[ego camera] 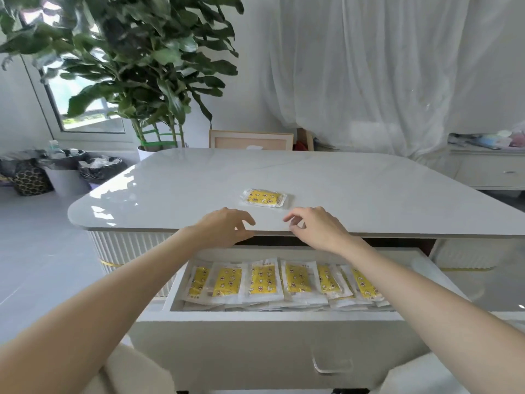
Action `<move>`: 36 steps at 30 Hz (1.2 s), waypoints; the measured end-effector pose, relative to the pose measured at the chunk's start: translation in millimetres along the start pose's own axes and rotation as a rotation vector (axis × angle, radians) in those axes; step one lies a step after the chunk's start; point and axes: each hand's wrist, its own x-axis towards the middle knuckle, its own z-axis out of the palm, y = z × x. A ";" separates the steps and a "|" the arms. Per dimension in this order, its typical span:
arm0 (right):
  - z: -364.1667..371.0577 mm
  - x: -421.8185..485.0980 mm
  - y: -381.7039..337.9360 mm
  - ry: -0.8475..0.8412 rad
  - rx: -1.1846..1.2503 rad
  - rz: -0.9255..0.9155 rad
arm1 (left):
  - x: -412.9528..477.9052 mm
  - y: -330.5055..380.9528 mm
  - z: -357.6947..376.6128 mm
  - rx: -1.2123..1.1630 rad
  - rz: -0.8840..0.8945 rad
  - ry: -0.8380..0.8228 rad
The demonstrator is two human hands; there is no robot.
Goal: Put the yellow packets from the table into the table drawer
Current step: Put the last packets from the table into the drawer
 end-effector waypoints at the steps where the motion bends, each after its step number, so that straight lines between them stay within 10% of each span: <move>1: 1.9 7.6 0.3 0.017 0.013 0.012 | 3.4 -2.2 -4.9 -0.008 -0.009 0.022; 15: 46.9 124.3 5.8 -0.257 -0.016 0.134 | 82.1 -33.0 -2.2 0.072 -0.191 0.082; 28: 30.2 107.1 10.5 -0.027 0.077 0.107 | 91.7 -43.4 1.3 -0.360 -0.337 0.004; 36: 16.3 117.7 0.6 -0.318 0.221 0.383 | 110.8 -32.1 2.7 -0.376 -0.314 0.056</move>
